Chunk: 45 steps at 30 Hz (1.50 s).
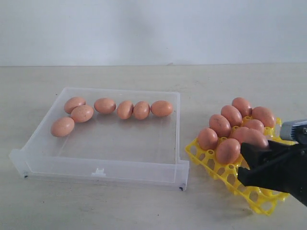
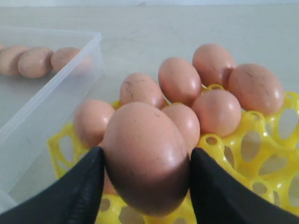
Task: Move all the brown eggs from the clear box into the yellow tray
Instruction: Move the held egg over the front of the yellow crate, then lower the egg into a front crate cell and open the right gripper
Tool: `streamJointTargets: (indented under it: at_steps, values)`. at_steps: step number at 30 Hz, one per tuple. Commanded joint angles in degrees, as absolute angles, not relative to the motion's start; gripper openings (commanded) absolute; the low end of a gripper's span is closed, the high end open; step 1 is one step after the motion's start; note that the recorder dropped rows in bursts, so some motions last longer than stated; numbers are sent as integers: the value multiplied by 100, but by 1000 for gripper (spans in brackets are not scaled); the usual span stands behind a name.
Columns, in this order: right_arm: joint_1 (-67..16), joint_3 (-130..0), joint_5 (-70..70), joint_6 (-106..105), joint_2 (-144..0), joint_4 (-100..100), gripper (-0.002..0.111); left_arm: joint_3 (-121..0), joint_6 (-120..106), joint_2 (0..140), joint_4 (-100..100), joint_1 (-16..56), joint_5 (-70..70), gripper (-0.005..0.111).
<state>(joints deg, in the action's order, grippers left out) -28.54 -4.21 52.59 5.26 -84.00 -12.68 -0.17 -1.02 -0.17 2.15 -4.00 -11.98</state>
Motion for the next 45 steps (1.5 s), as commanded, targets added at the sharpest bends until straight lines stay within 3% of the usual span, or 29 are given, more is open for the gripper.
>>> streamJointTargets:
  at_steps: [1,45]
  values:
    - [-2855,-166,5708,873,-8395,-1233,0,0,-116,0,203,-404,-1164,-4]
    - [-2855,-328,5478,993,-9133,-847,0,0,-116,0,203,-404,-1164,-4]
